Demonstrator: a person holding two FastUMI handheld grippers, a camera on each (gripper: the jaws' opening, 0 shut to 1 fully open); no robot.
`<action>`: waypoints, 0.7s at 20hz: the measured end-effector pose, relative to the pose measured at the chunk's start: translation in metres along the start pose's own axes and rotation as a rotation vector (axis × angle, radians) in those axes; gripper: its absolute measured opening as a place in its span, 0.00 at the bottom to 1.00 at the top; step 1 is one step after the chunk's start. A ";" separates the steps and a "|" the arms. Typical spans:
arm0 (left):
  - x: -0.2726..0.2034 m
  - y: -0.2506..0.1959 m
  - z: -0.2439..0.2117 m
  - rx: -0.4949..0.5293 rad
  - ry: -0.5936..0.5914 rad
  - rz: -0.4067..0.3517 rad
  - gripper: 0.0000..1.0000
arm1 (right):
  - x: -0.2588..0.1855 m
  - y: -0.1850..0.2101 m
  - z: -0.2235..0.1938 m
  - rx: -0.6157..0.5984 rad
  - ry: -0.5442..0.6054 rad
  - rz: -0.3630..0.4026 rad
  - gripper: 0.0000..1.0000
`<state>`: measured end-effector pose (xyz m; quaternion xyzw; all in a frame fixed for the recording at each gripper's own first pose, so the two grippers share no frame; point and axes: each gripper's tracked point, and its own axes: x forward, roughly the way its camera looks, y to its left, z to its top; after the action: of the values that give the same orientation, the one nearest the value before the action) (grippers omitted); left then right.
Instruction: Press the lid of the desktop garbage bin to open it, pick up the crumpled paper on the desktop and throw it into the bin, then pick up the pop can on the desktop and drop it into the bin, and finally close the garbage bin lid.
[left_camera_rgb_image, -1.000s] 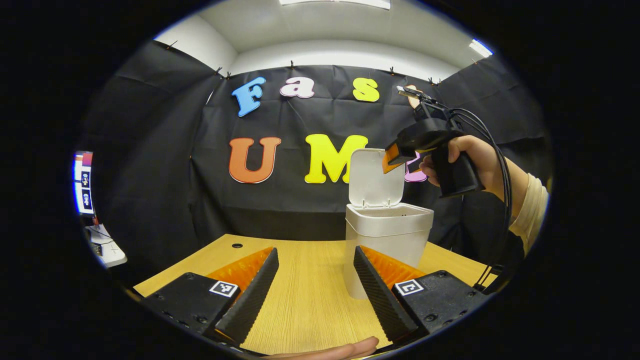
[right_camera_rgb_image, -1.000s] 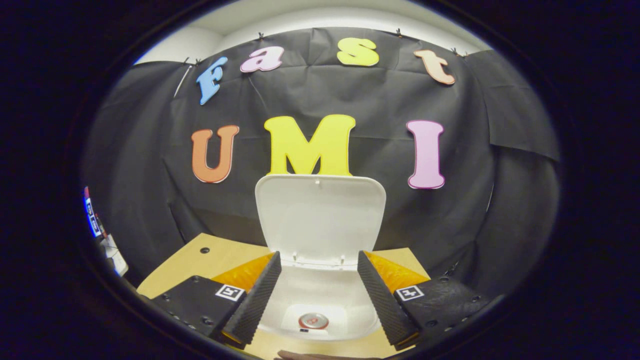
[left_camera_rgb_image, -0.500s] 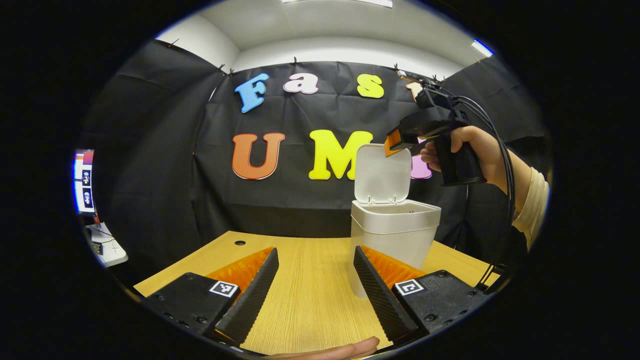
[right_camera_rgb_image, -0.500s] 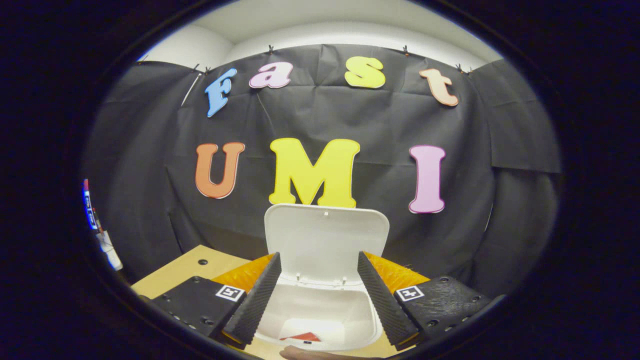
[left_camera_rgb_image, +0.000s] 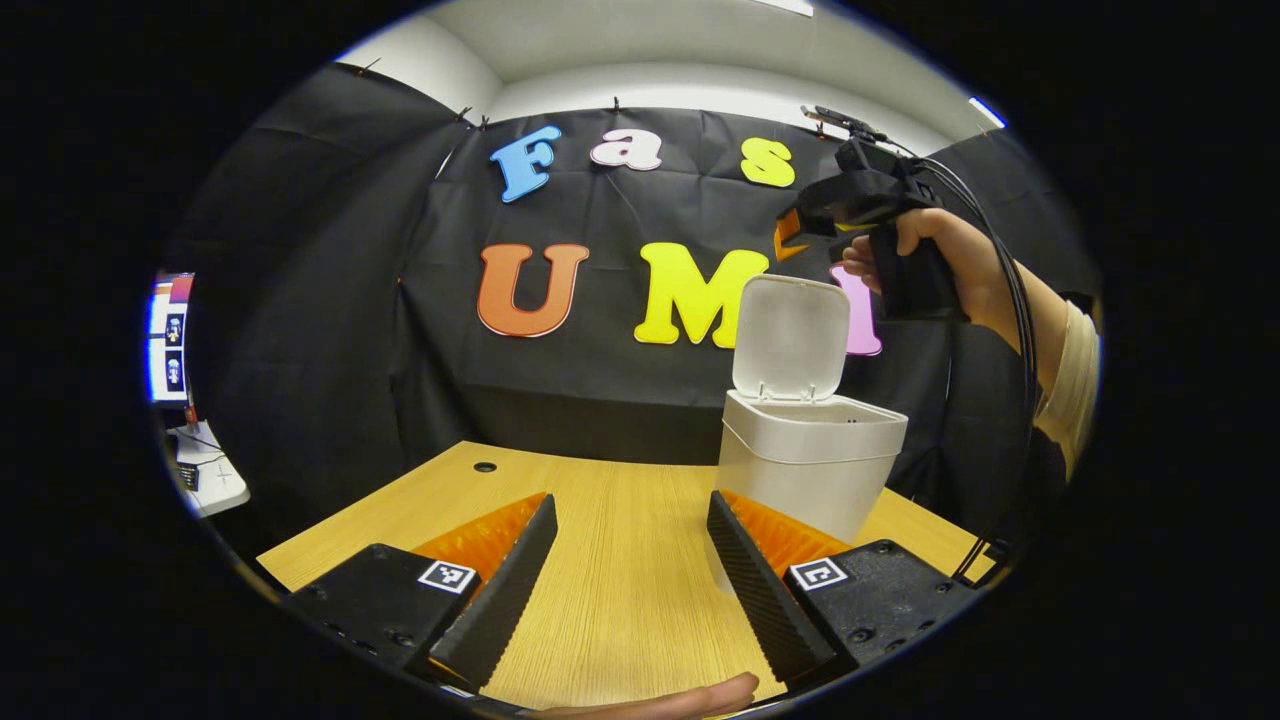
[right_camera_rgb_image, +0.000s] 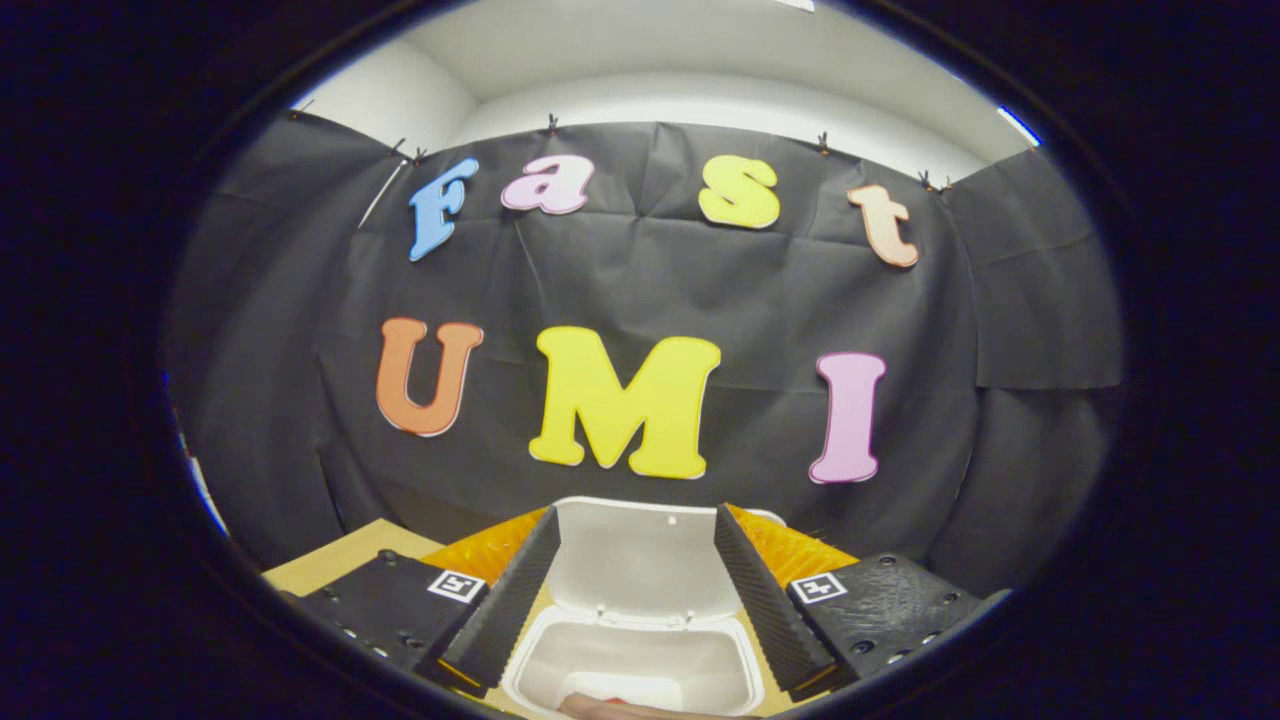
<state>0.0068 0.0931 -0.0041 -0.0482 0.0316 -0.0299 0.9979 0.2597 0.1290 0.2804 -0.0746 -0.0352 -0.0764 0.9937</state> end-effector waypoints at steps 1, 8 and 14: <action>0.002 0.004 0.000 -0.009 0.000 0.007 0.98 | 0.005 0.003 0.002 0.002 -0.004 -0.001 0.95; 0.012 0.025 -0.002 -0.058 0.010 0.047 0.98 | 0.063 -0.018 -0.003 -0.041 0.000 -0.101 0.94; 0.016 0.032 -0.003 -0.076 -0.002 0.057 0.97 | 0.091 -0.028 -0.029 -0.021 0.064 -0.089 0.97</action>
<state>0.0240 0.1237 -0.0112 -0.0850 0.0331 -0.0002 0.9958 0.3467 0.0843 0.2636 -0.0810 -0.0061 -0.1230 0.9891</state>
